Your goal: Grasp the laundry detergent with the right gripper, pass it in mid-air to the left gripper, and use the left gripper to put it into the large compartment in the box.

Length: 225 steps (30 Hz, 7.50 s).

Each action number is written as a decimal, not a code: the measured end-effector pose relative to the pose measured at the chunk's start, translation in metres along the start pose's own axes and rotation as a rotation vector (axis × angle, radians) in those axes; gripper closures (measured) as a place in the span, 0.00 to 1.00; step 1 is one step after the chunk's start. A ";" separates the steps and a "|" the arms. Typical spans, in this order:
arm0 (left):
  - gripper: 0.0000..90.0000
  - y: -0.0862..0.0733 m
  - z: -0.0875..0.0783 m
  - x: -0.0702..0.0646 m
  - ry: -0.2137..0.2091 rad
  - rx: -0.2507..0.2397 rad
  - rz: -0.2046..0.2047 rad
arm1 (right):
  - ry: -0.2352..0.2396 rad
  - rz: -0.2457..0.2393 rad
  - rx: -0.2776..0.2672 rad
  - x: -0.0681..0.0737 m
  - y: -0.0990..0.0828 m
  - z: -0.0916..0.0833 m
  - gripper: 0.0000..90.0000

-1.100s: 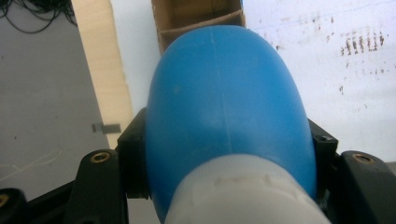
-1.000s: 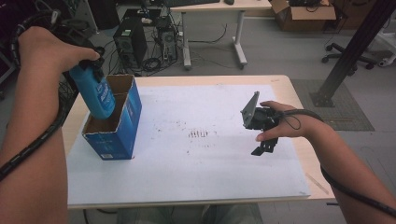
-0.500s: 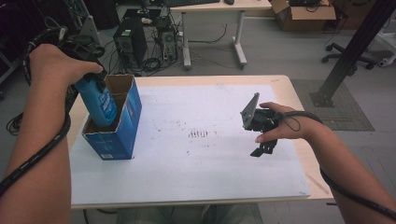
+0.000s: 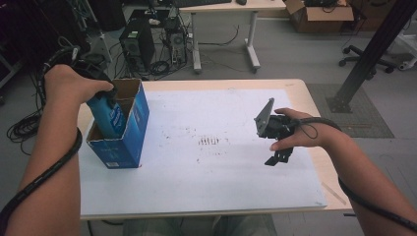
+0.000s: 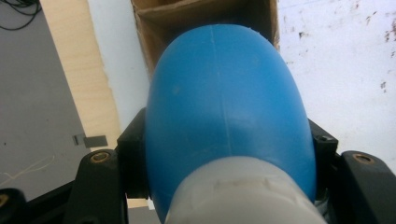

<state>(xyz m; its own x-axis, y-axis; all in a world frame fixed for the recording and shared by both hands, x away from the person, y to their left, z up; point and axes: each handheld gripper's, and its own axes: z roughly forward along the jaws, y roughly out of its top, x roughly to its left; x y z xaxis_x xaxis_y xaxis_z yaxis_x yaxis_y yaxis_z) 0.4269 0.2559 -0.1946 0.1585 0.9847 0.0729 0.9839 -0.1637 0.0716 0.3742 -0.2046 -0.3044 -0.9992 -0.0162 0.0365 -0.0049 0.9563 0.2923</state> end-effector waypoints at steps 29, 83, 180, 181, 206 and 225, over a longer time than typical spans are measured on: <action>0.42 -0.005 0.072 0.004 -0.015 0.028 0.002 | 0.016 0.002 -0.013 0.000 0.000 0.012 0.03; 0.41 -0.006 0.092 0.000 -0.003 0.010 -0.003 | 0.023 0.002 -0.002 0.000 0.001 0.015 0.04; 0.05 -0.014 -0.028 -0.092 0.080 -0.187 0.541 | -0.007 -0.009 -0.017 0.006 0.003 0.000 0.04; 0.06 -0.013 -0.029 -0.096 0.087 -0.191 0.571 | -0.007 -0.009 -0.018 0.006 0.003 0.000 0.04; 0.05 -0.017 -0.027 -0.171 0.067 -0.152 1.132 | -0.005 -0.012 -0.037 0.003 0.003 -0.004 0.04; 0.06 -0.019 0.014 -0.185 -0.020 -0.085 1.304 | -0.001 -0.022 0.002 -0.001 0.009 -0.003 0.04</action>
<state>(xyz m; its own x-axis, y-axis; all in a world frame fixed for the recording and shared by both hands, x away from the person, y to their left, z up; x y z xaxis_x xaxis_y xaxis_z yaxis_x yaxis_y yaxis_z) 0.3803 0.0773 -0.2234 0.9875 0.1005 0.1210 0.0986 -0.9949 0.0220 0.3750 -0.1969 -0.2992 -0.9989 -0.0372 0.0290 -0.0271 0.9563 0.2912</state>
